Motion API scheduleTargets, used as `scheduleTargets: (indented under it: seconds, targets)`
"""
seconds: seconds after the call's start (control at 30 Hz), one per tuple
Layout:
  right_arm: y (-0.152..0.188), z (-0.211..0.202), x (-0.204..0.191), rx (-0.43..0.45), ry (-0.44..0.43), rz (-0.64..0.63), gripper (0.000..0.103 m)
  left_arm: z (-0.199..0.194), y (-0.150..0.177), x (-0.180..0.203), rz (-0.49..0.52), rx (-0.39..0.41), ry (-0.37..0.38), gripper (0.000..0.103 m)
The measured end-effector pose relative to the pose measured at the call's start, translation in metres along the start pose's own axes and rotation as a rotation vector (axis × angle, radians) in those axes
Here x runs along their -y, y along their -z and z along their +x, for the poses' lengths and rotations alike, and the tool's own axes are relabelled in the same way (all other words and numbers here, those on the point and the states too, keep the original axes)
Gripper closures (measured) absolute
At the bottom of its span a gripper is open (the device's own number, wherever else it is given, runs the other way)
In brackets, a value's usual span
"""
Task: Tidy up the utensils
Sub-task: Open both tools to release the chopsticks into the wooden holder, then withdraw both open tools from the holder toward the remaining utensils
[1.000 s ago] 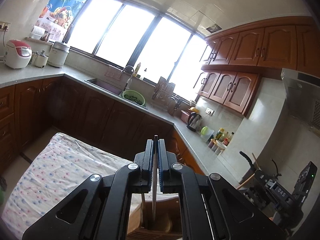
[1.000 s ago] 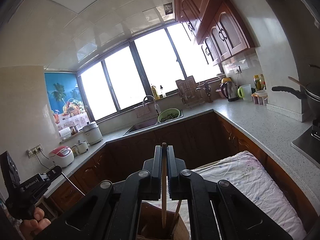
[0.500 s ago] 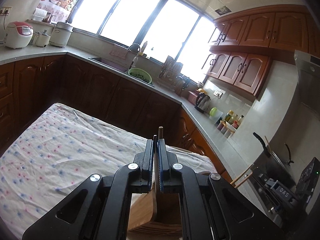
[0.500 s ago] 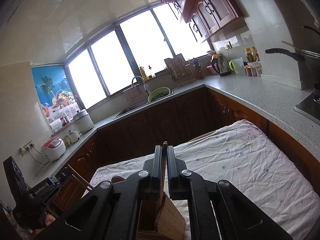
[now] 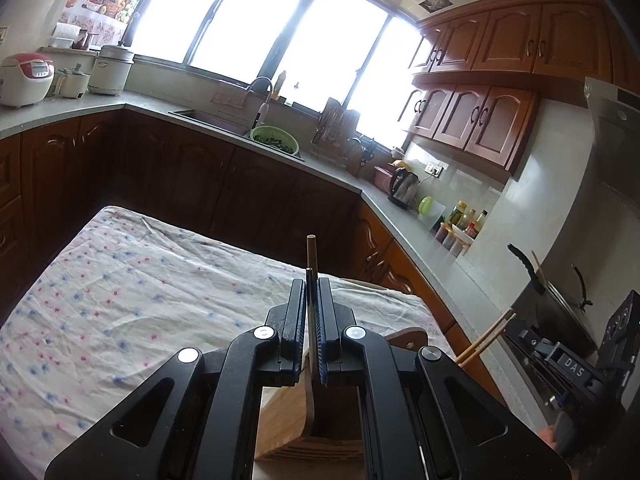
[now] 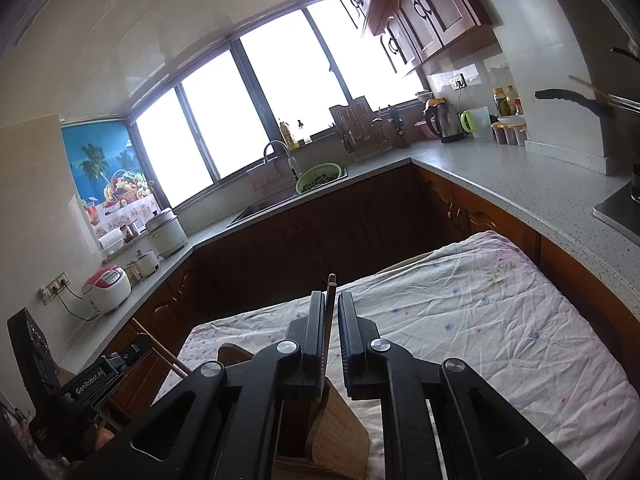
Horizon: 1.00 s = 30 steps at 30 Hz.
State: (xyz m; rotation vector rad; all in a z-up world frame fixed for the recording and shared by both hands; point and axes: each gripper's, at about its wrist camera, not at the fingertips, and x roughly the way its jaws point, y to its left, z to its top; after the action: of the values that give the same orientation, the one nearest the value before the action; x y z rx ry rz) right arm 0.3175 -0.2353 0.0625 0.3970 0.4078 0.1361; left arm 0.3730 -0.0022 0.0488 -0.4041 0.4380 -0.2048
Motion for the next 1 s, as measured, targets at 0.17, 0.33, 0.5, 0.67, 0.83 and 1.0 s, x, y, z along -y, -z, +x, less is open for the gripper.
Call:
scheduleTargets:
  seconds: [0.17,0.33,0.5,0.67,0.83,1.0]
  targets:
    - [0.001,-0.007,0.002,0.010,-0.010,0.009,0.050,-0.010,0.001,-0.003,-0.017,-0.016,0.024,0.082]
    - [0.002,-0.022,0.008,0.034,-0.025,0.039,0.018,-0.038,0.002,-0.003,-0.016,0.021,0.006,0.025]
    - [0.011,-0.040,0.010,0.024,-0.055,0.044,0.008,-0.070,0.009,-0.008,-0.008,0.041,-0.007,0.004]
    - [0.028,-0.061,0.006,-0.009,-0.065,0.020,0.005,-0.096,0.023,-0.013,-0.003,0.017,-0.025,0.003]
    - [0.044,-0.083,0.005,-0.035,-0.066,0.016,0.005,-0.120,0.041,-0.017,0.014,-0.006,-0.038,0.003]
    - [0.057,-0.106,0.004,-0.052,-0.065,0.020,0.005,-0.140,0.058,-0.020,0.018,-0.030,-0.047,0.003]
